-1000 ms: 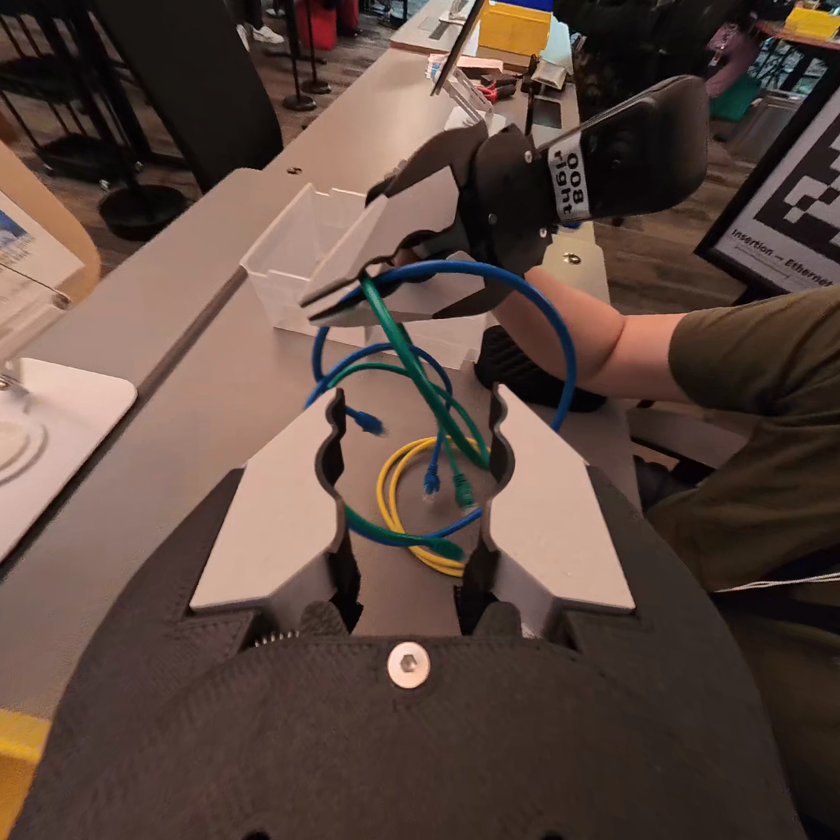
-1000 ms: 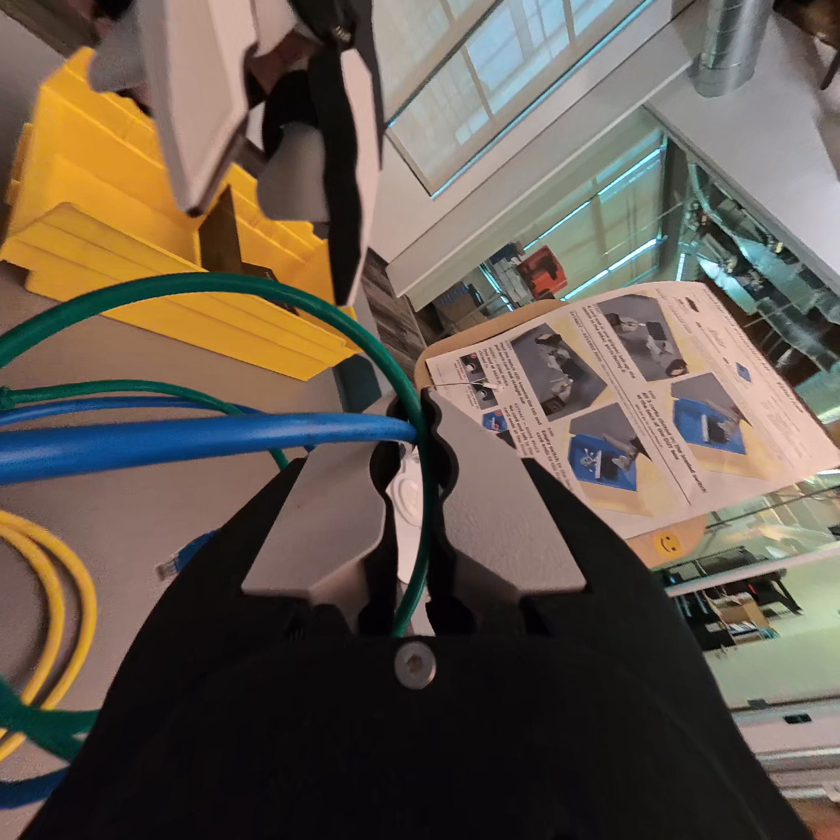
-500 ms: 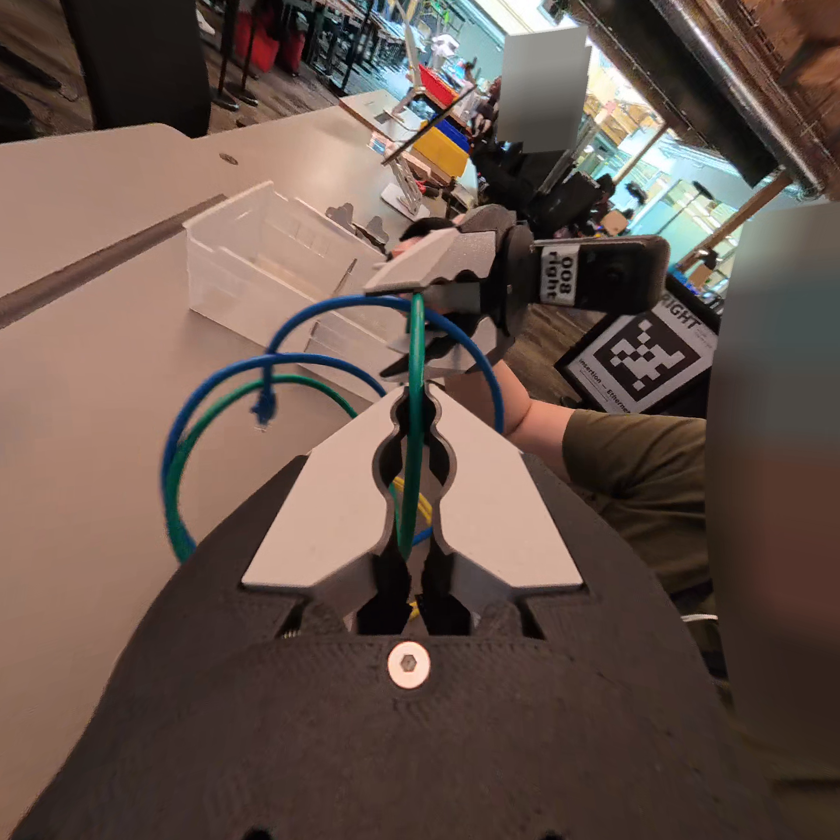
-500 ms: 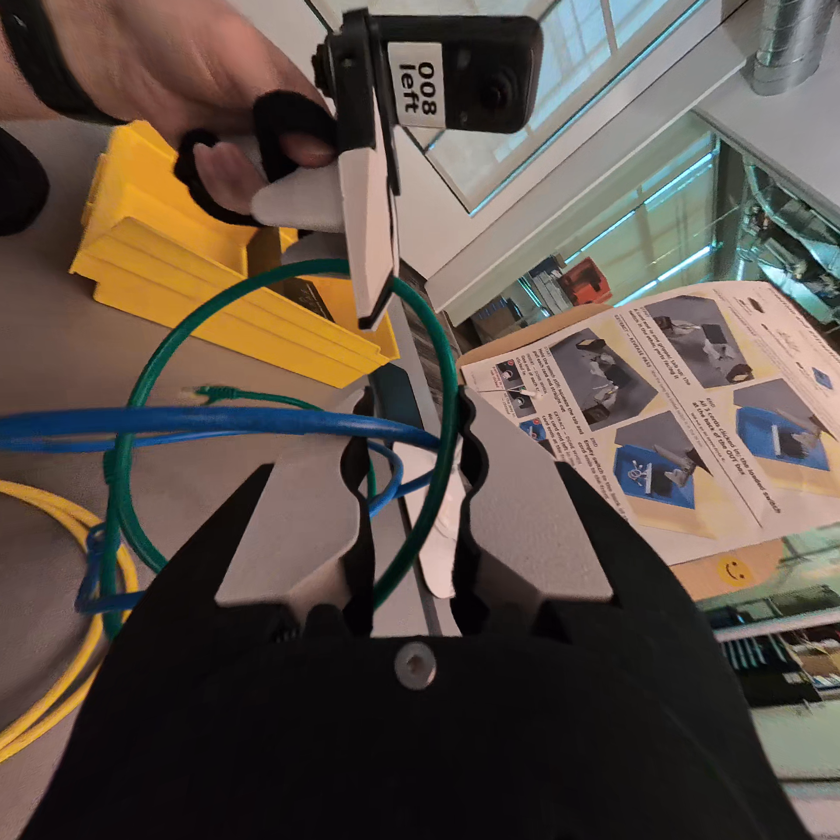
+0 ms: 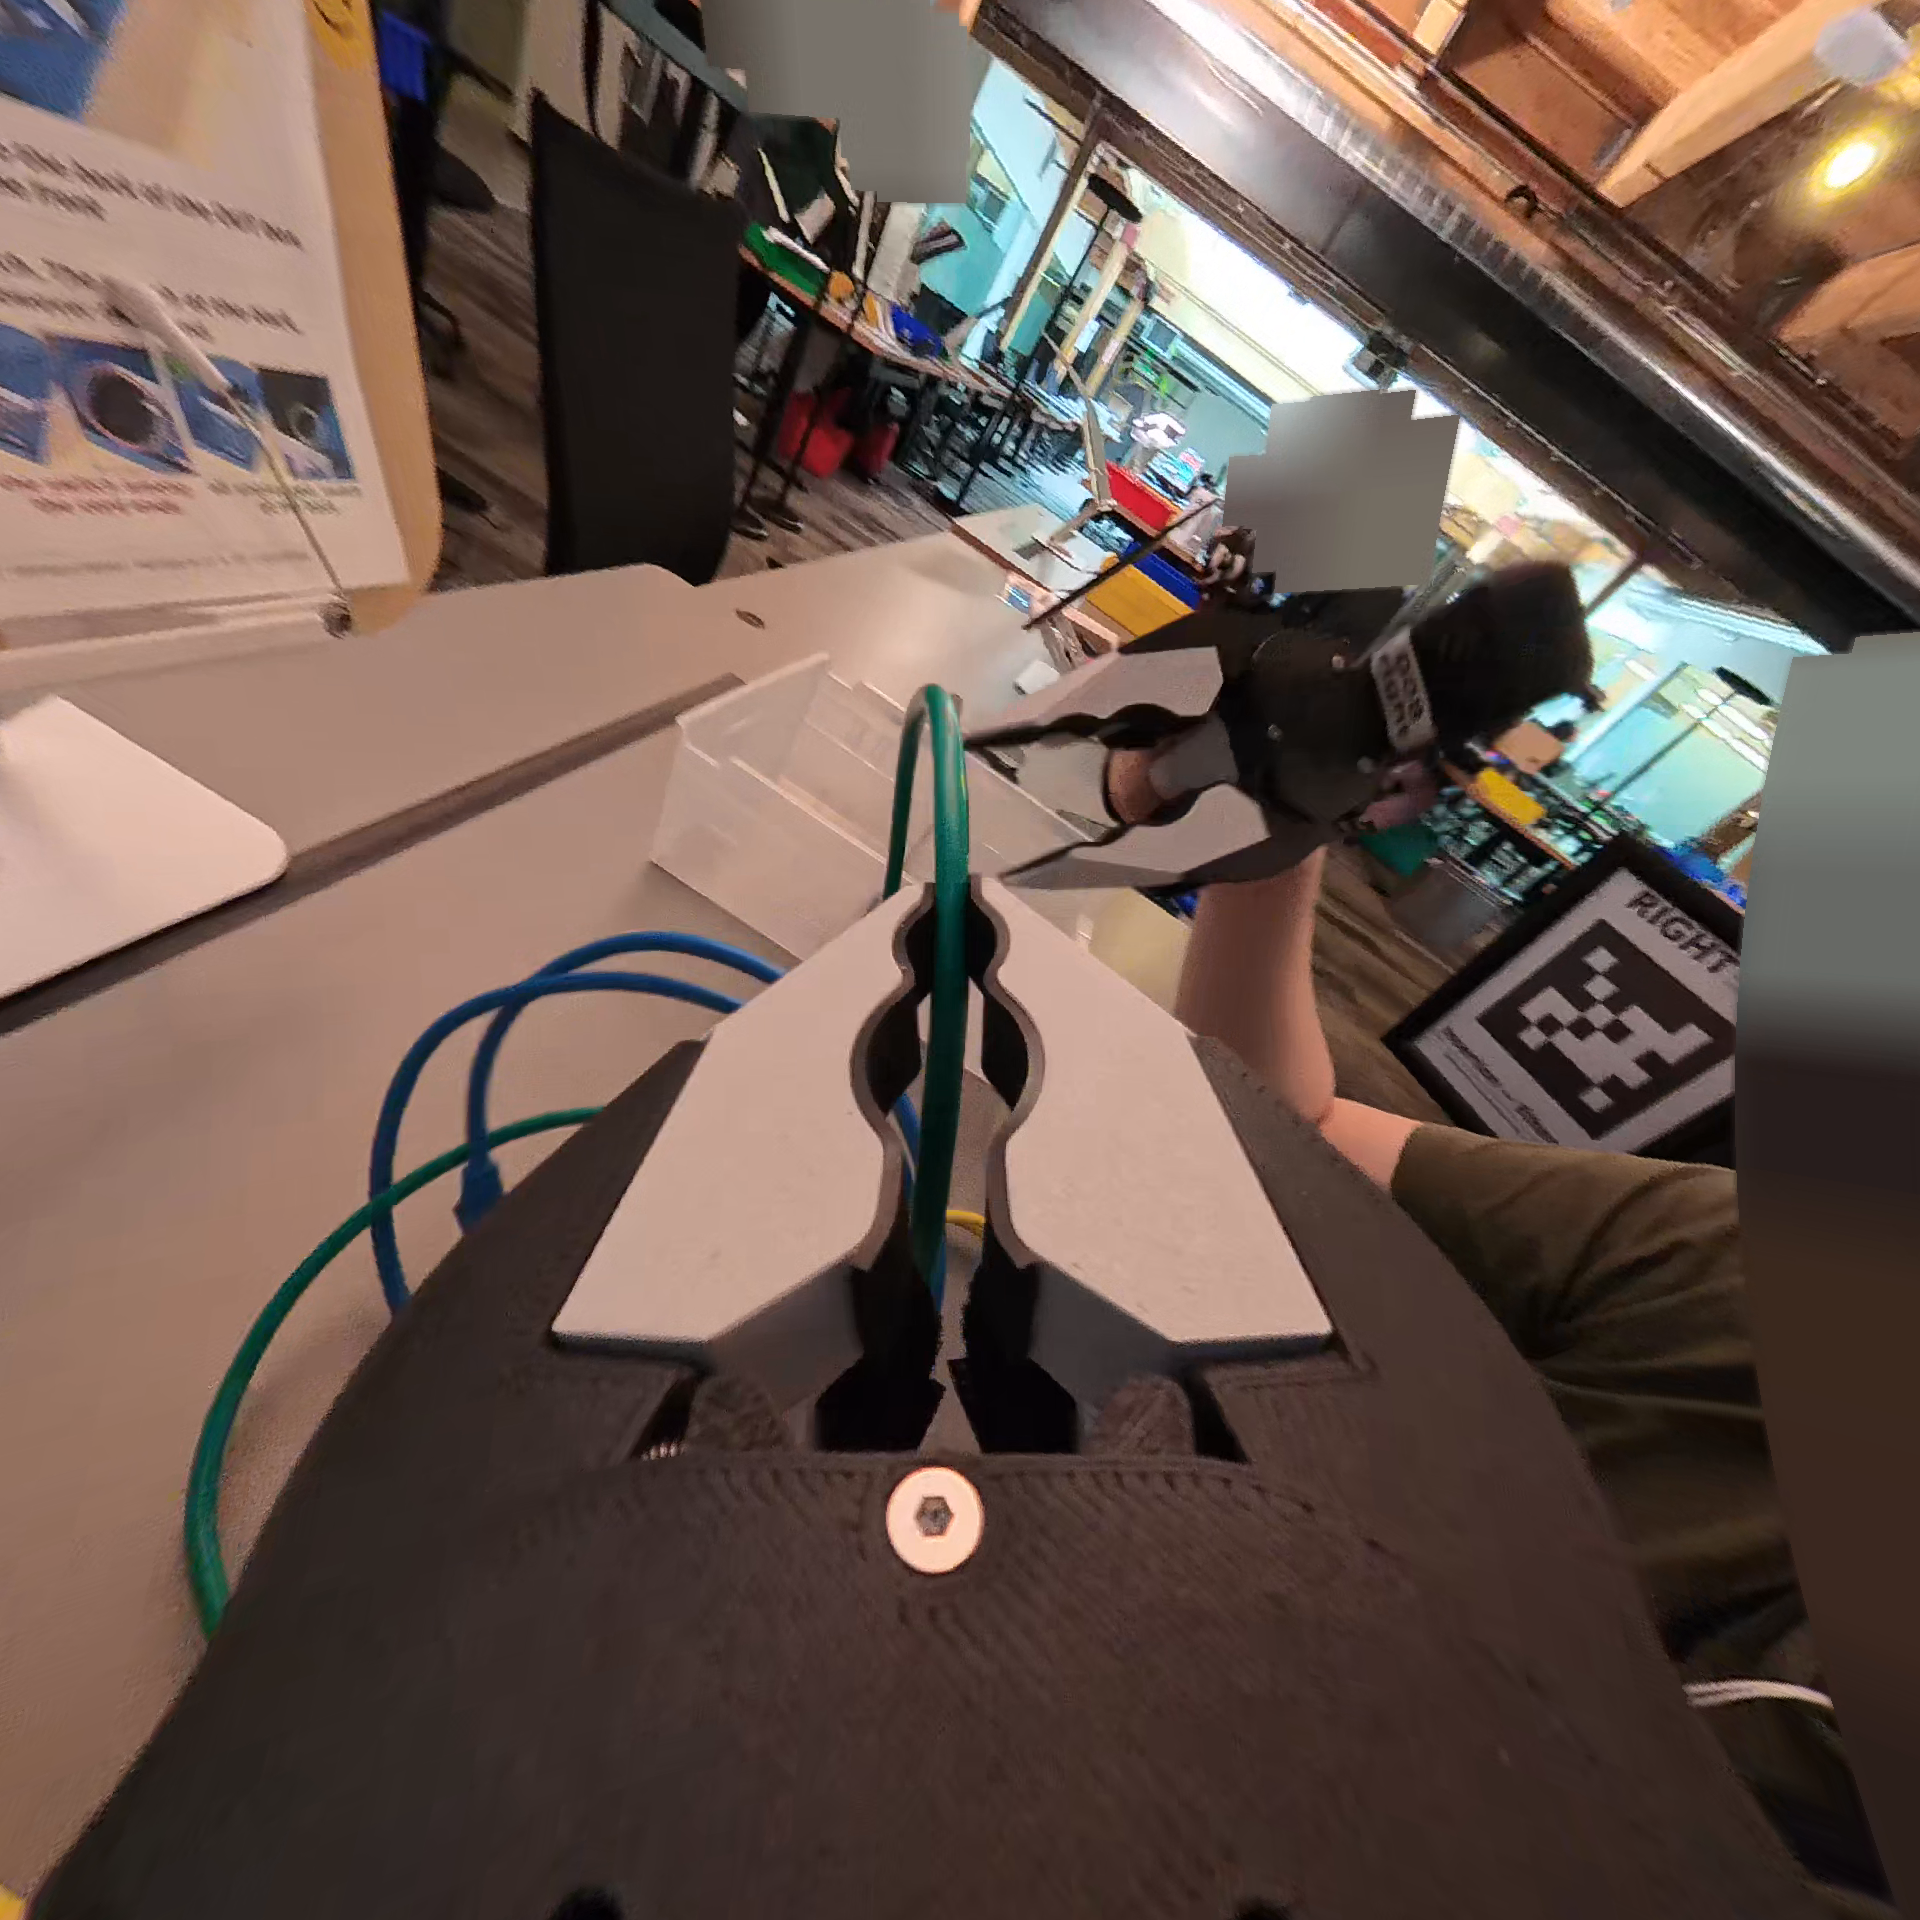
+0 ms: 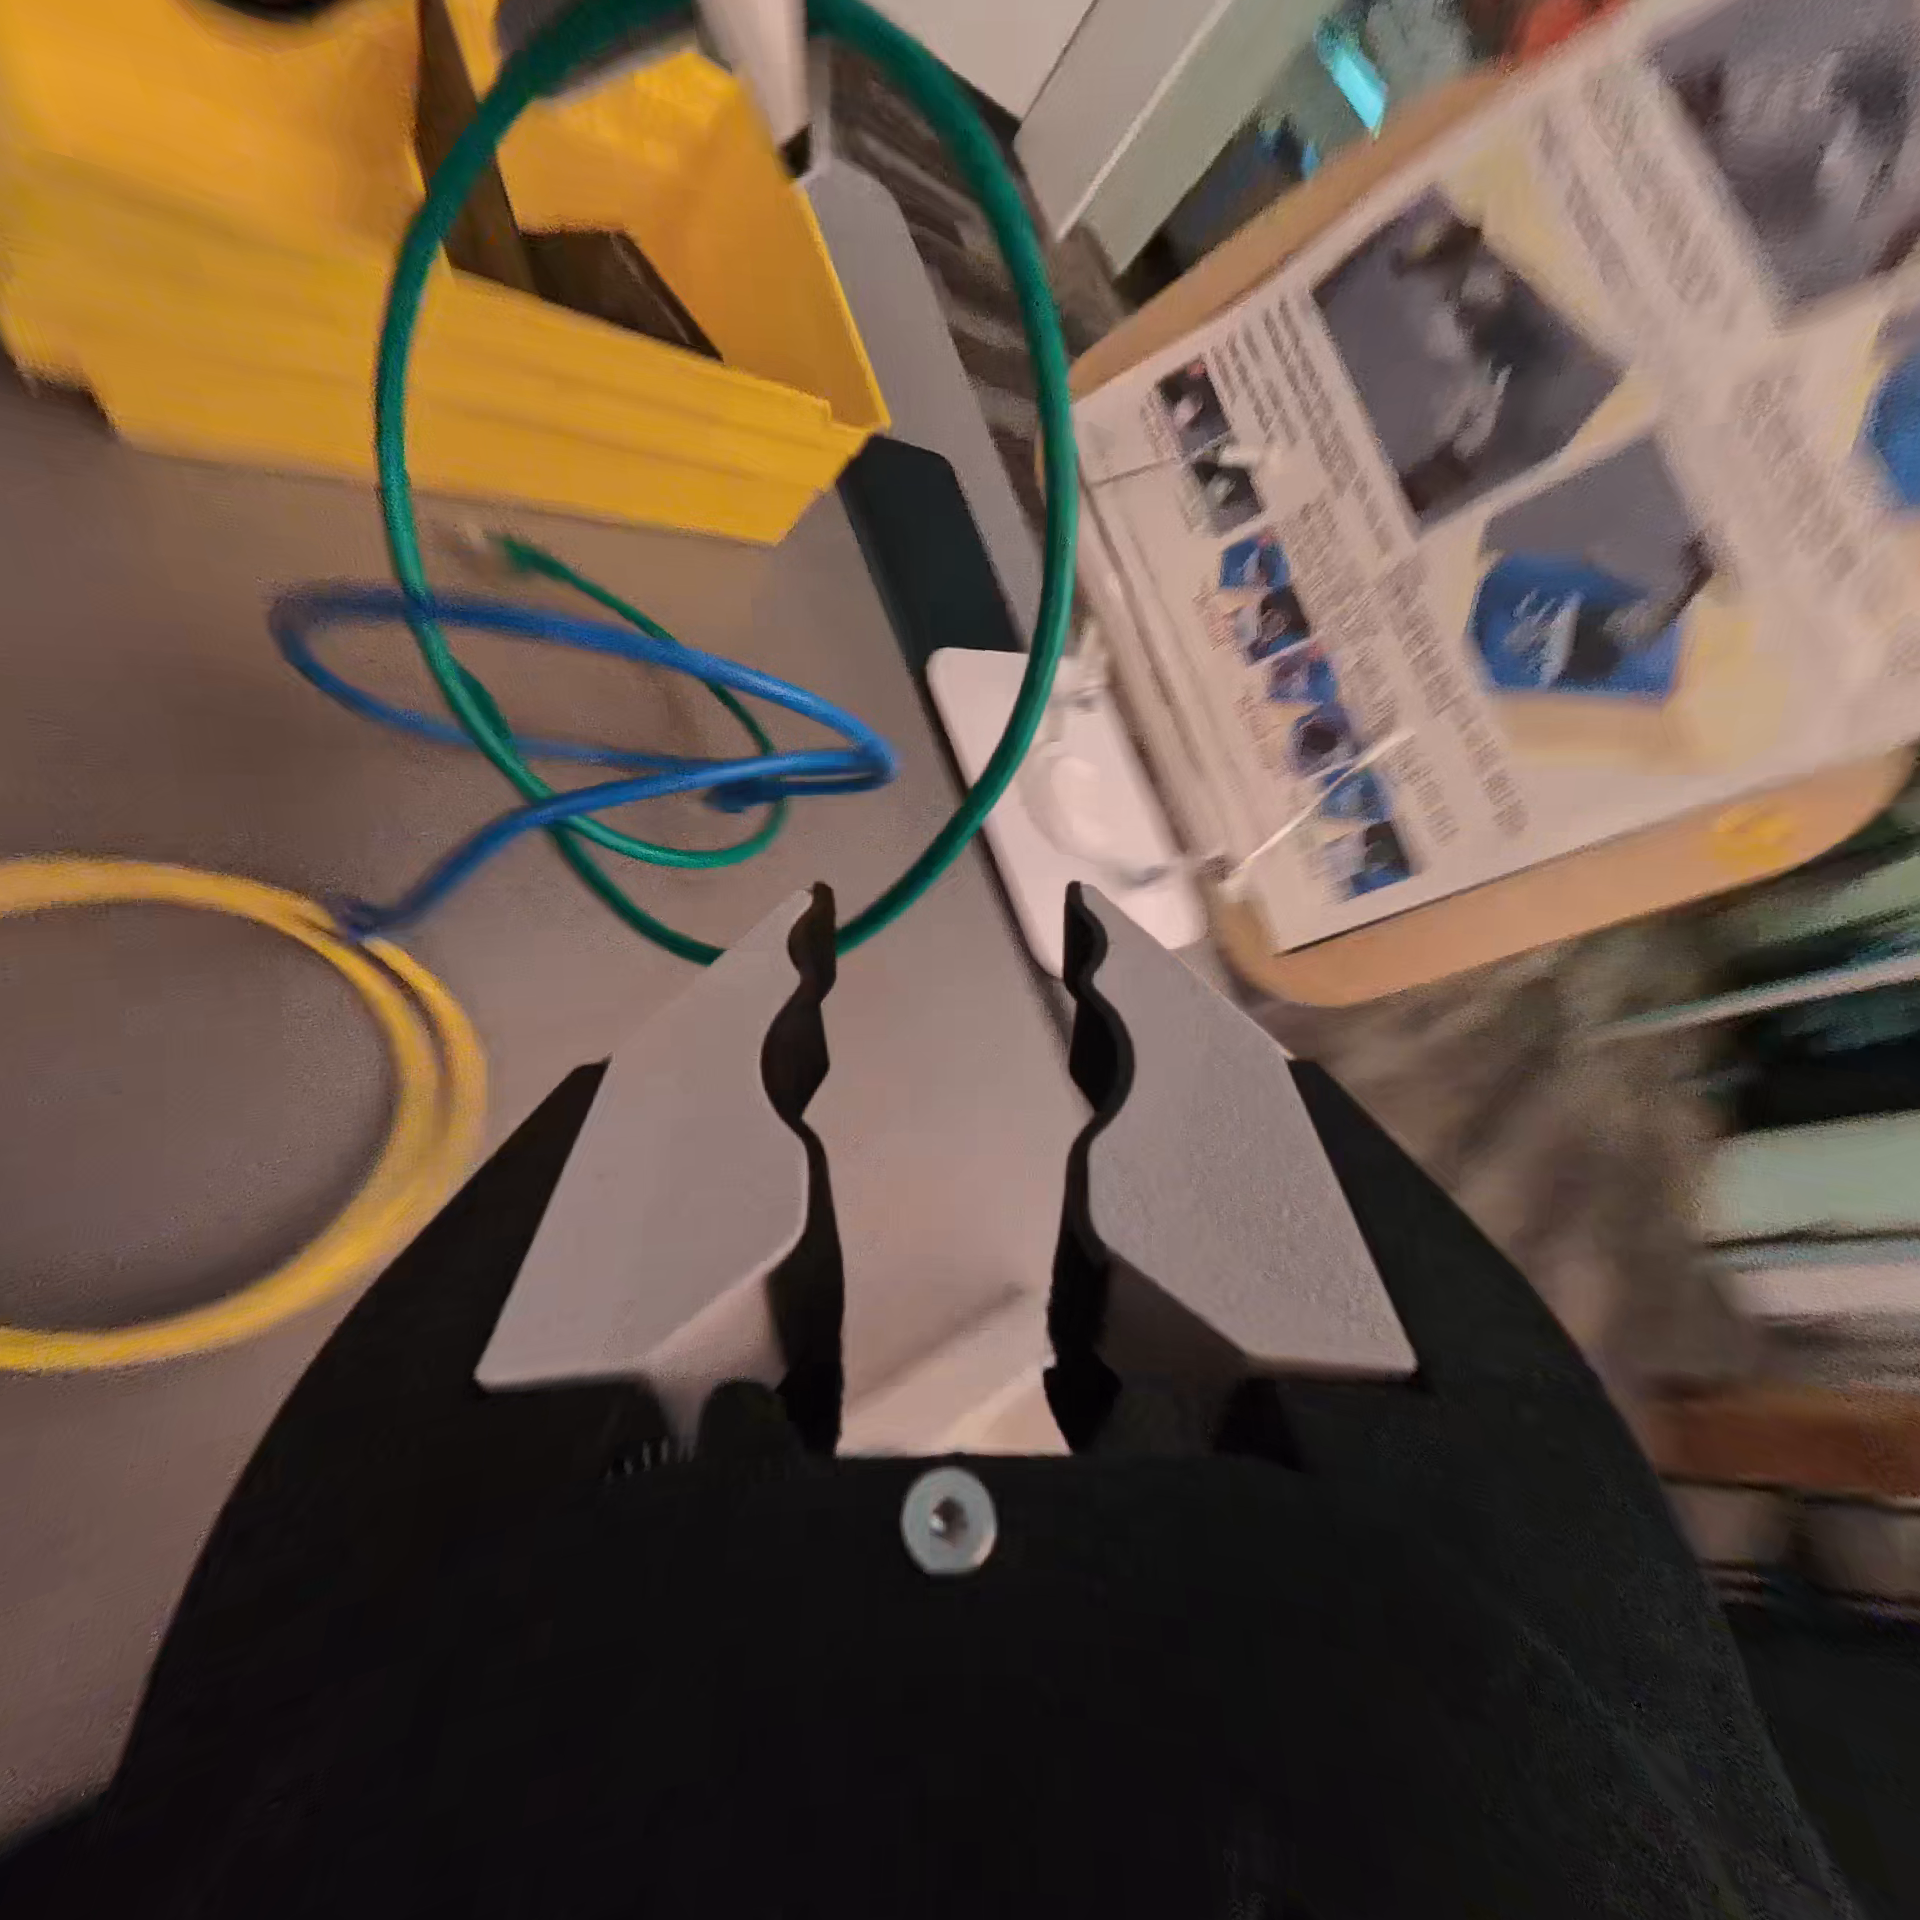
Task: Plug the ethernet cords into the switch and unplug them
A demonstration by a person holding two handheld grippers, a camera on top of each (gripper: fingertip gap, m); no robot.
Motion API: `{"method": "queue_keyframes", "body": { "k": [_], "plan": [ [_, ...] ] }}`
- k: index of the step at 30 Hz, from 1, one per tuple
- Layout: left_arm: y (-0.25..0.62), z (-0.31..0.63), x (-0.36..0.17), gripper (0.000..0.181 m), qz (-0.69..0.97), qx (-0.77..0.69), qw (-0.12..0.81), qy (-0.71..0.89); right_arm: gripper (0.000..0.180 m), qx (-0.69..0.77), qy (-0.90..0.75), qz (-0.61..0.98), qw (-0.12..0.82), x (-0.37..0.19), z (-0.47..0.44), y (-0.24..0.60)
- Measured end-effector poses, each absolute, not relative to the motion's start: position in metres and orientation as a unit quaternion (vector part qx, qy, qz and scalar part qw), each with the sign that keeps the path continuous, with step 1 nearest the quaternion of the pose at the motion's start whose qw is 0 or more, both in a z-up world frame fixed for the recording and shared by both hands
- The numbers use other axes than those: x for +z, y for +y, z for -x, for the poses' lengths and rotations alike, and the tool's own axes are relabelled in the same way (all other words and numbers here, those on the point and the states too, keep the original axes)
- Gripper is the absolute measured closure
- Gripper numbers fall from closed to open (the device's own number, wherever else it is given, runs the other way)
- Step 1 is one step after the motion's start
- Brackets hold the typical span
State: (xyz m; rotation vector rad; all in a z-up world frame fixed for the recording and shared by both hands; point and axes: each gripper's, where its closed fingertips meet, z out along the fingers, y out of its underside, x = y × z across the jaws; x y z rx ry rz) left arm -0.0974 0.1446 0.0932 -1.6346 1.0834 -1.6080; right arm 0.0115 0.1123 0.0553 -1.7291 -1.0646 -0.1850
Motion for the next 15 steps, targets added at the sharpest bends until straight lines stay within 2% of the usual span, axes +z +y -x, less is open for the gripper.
{"method": "queue_keyframes", "body": {
  "k": [4,6,7,10,15],
  "plan": [
    [0.152,0.101,0.097,0.178,0.619,-0.591,0.328,0.401,0.138,0.248,-0.296,0.816,0.43,0.046,0.03,0.098],
    [0.154,0.102,0.098,0.179,0.619,-0.59,0.335,0.395,0.138,0.354,-0.256,0.811,0.39,0.044,0.055,0.098],
    [0.154,0.102,0.099,0.179,0.619,-0.591,0.336,0.393,0.136,0.366,-0.242,0.81,0.39,0.04,0.062,0.105],
    [0.154,0.101,0.099,0.179,0.619,-0.588,0.339,0.395,0.127,0.278,-0.22,0.83,0.432,0.017,0.059,0.141],
    [0.151,0.099,0.099,0.178,0.621,-0.573,0.351,0.404,0.13,0.154,-0.241,0.812,0.509,0.004,0.058,0.172]
  ]
}}
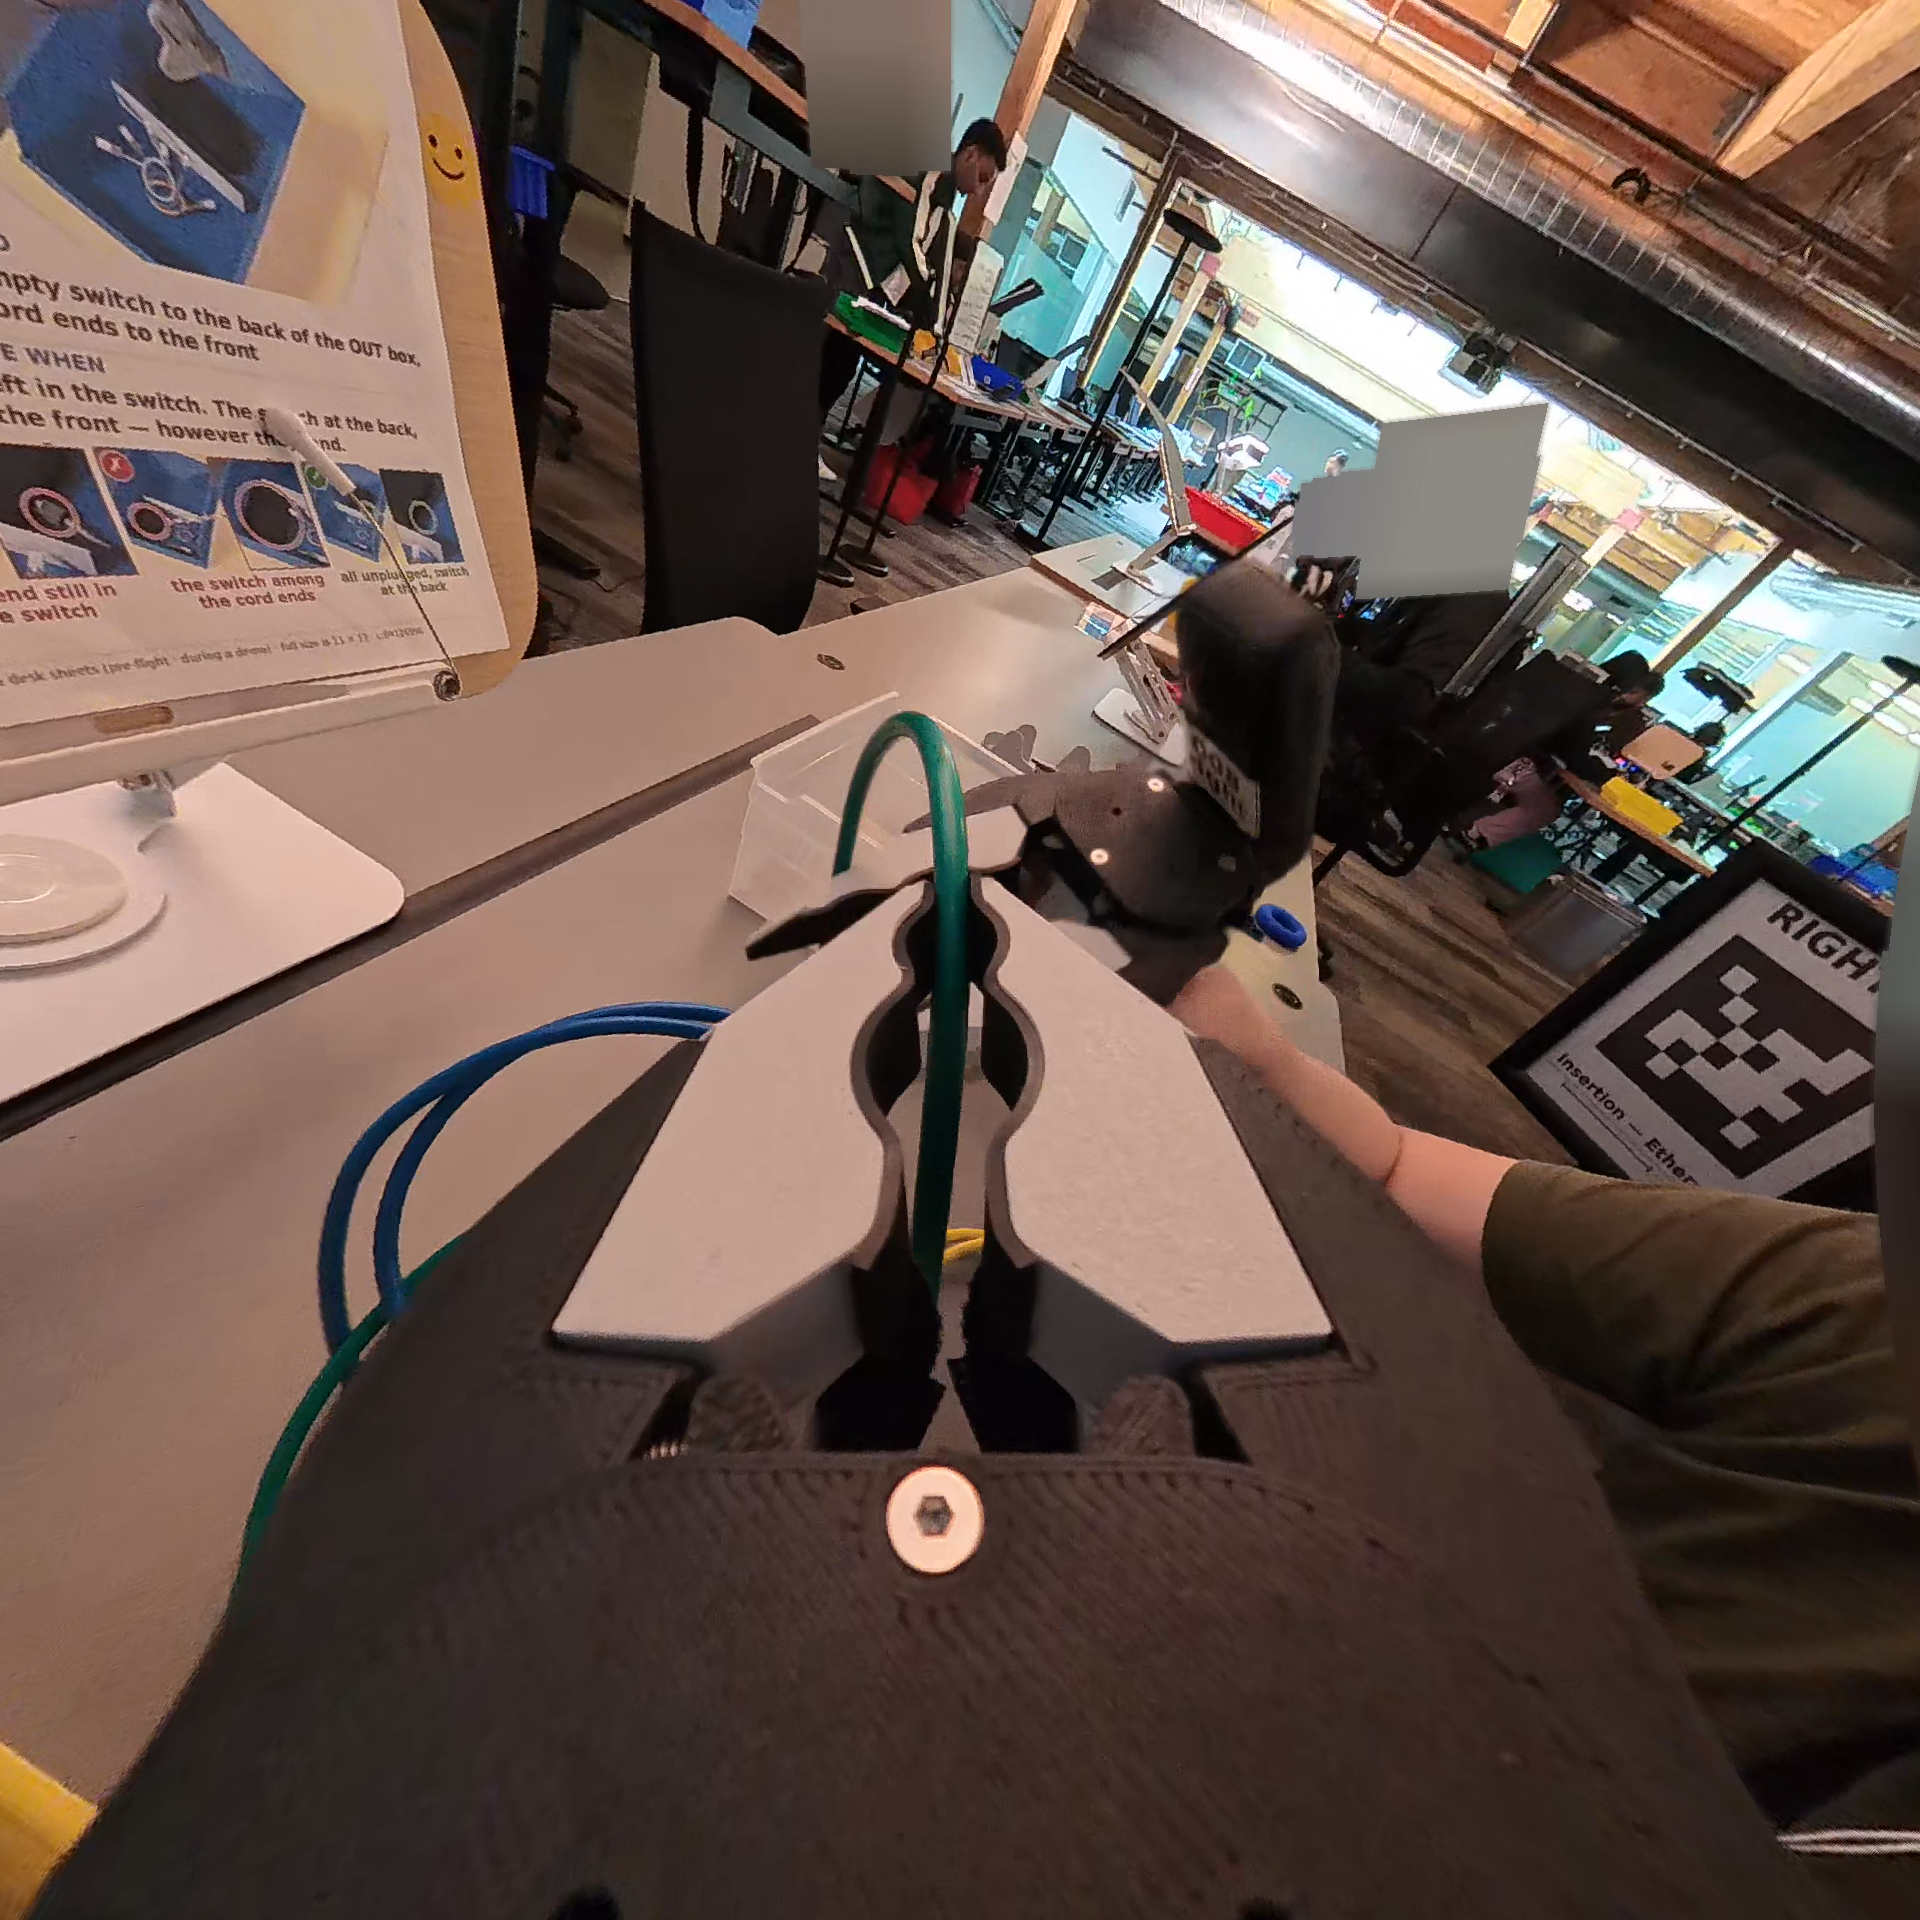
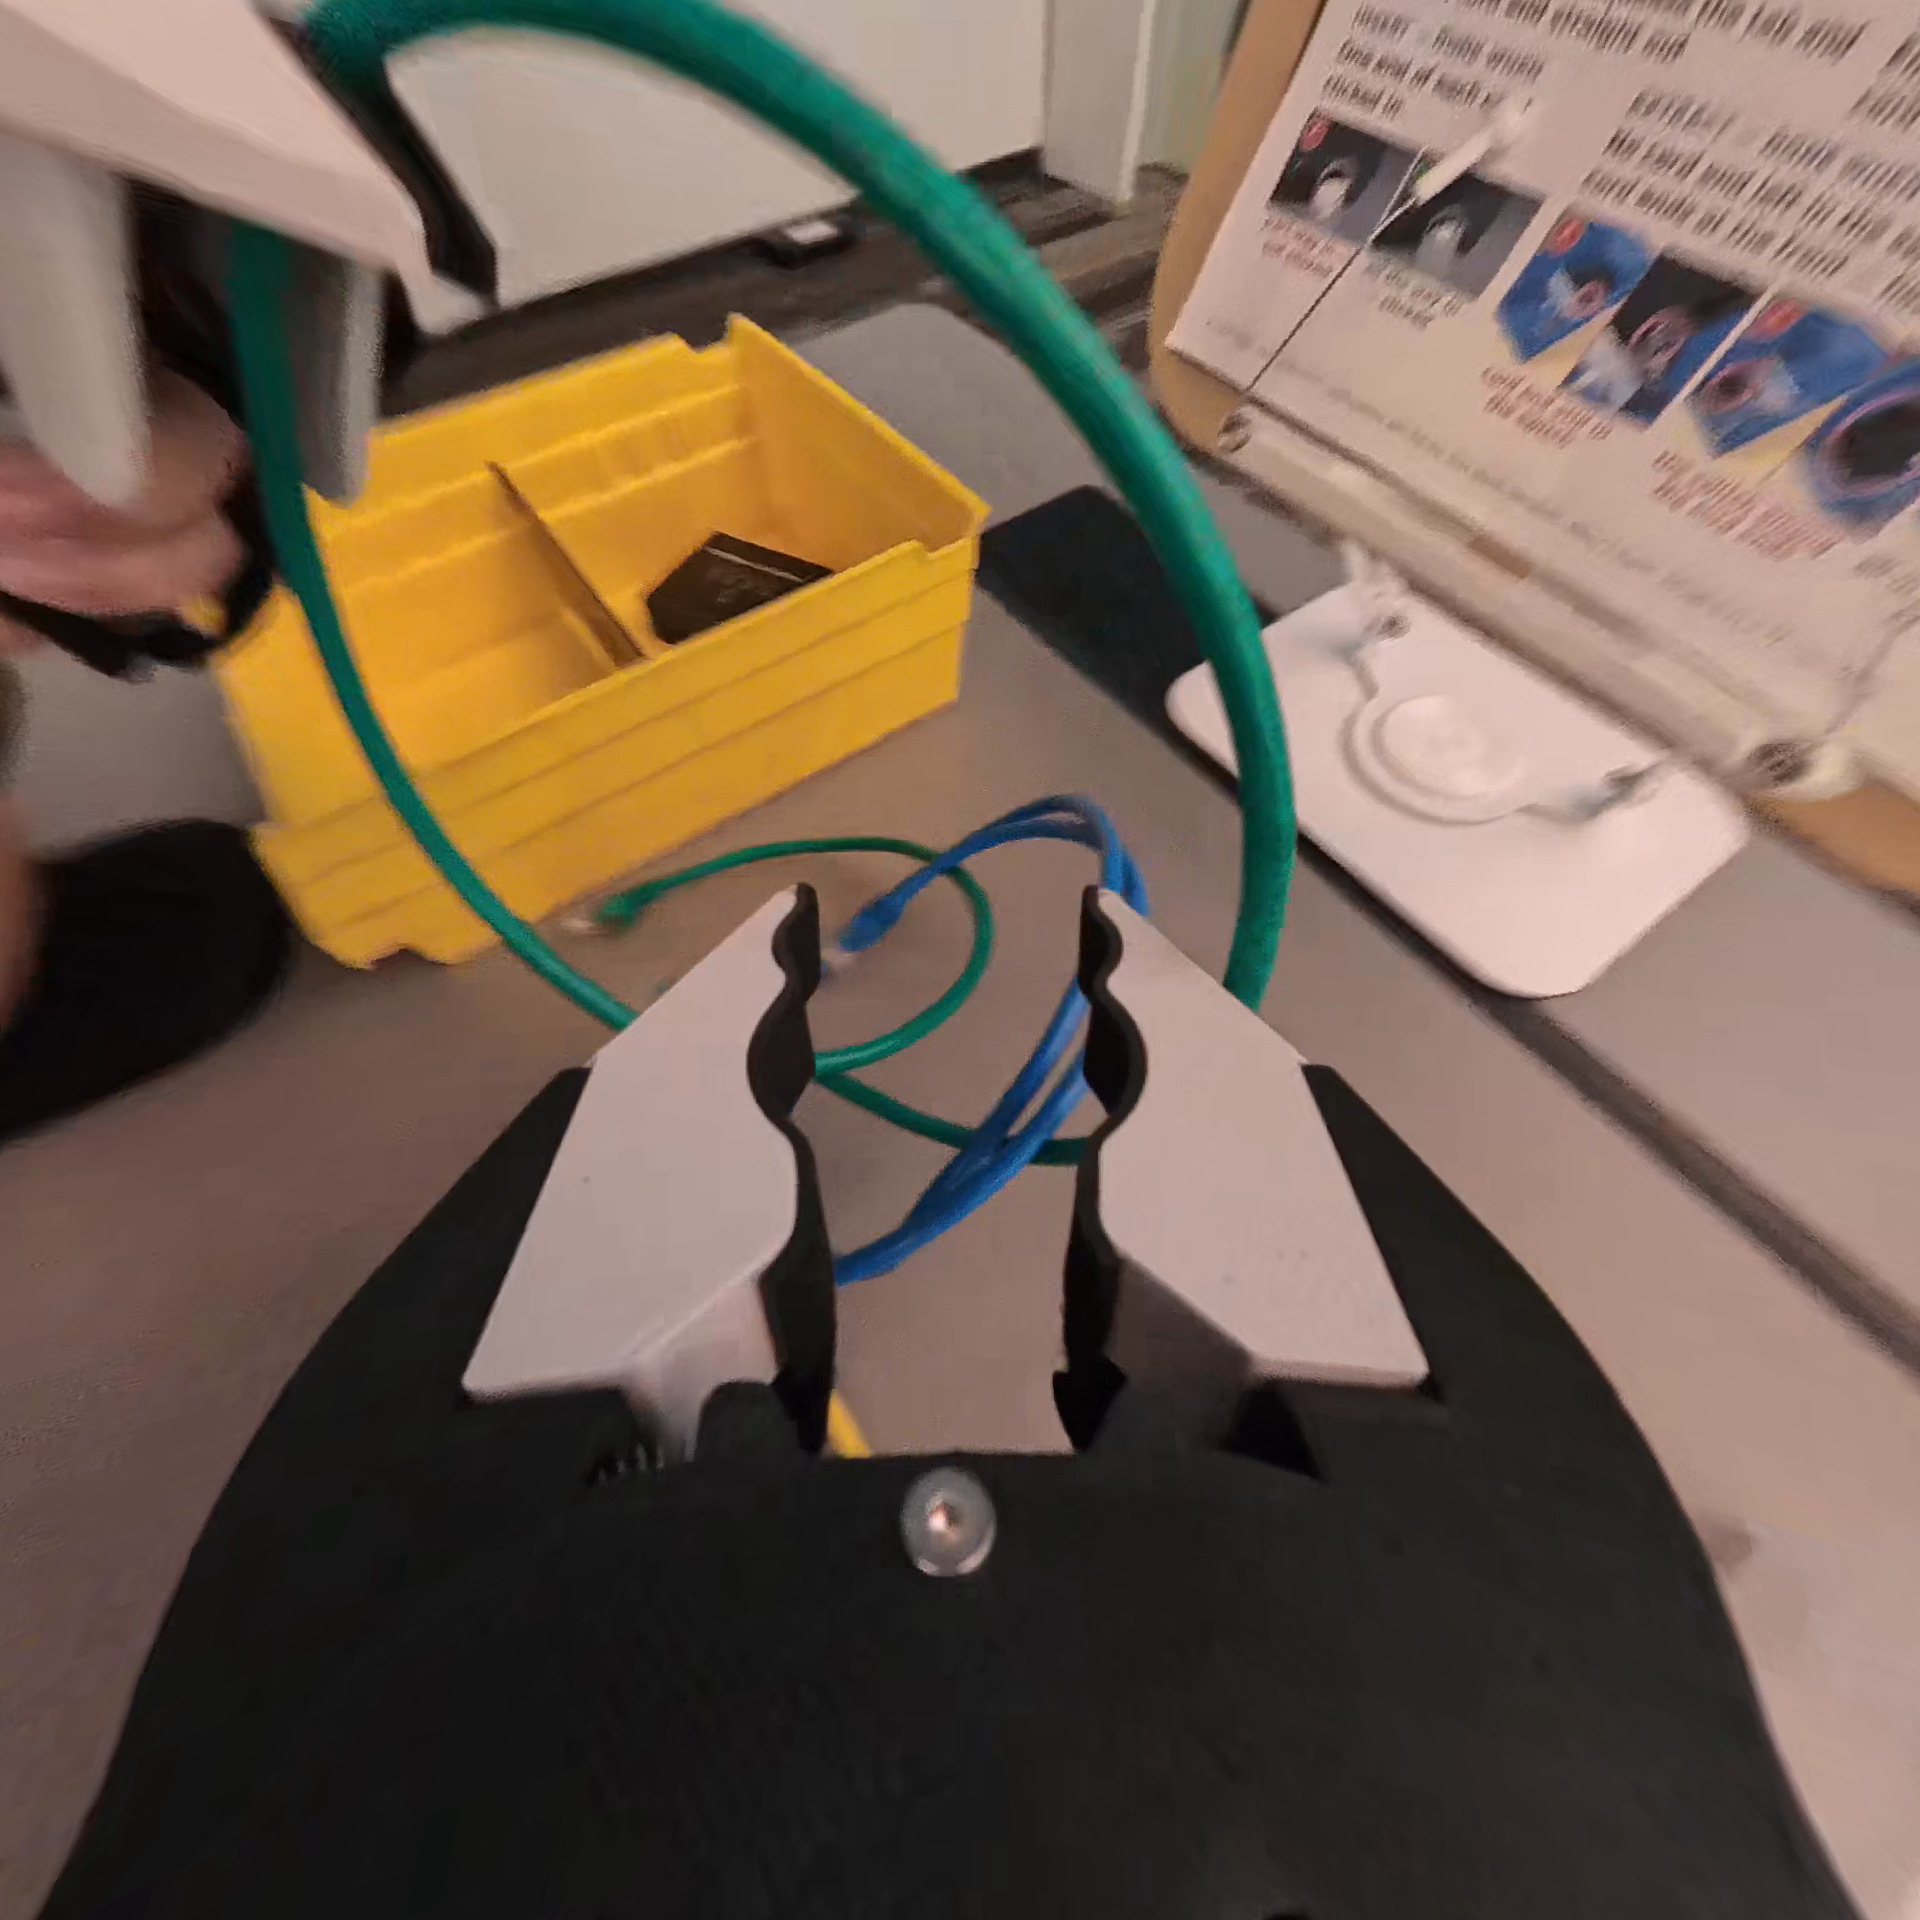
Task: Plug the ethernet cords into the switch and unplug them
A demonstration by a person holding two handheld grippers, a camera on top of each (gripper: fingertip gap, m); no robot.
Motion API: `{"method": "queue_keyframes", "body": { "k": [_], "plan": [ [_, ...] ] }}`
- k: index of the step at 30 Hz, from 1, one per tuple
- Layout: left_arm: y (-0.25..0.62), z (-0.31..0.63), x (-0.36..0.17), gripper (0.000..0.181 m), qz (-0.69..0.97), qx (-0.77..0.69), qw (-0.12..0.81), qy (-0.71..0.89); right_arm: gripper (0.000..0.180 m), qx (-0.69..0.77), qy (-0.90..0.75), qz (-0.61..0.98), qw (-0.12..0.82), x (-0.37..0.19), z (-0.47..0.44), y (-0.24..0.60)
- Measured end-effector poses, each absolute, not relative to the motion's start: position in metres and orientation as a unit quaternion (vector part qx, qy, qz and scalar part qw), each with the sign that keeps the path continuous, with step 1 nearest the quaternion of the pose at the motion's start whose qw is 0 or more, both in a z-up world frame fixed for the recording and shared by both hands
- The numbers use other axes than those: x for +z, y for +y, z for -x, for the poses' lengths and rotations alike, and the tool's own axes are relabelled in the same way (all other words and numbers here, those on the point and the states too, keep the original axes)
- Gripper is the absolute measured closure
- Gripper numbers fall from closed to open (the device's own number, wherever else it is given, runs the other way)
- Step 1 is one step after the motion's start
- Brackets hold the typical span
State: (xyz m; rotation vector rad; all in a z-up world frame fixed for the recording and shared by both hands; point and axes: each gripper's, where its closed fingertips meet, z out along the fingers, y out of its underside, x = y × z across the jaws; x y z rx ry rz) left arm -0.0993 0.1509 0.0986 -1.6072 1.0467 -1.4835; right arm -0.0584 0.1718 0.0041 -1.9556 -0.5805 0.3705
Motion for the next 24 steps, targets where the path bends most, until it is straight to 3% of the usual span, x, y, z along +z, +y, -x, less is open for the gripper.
{"method": "queue_keyframes", "body": {
  "k": [5,10,12,19,24],
  "plan": [
    [0.147,0.095,0.098,0.179,0.619,-0.573,0.351,0.406,0.129,-0.085,-0.27,0.832,0.477,-0.032,0.027,0.19],
    [0.141,0.093,0.098,0.179,0.618,-0.564,0.356,0.417,0.166,-0.081,-0.255,0.871,0.411,-0.069,0.019,0.192],
    [0.144,0.094,0.099,0.178,0.619,-0.559,0.363,0.416,0.174,-0.071,-0.267,0.855,0.439,-0.054,0.027,0.191],
    [0.147,0.093,0.094,0.179,0.621,-0.583,0.335,0.404,0.175,-0.098,-0.26,0.749,0.601,0.044,0.037,0.172],
    [0.155,0.093,0.093,0.178,0.623,-0.579,0.351,0.393,0.175,-0.103,-0.262,0.722,0.632,0.081,0.023,0.155]
  ]
}}
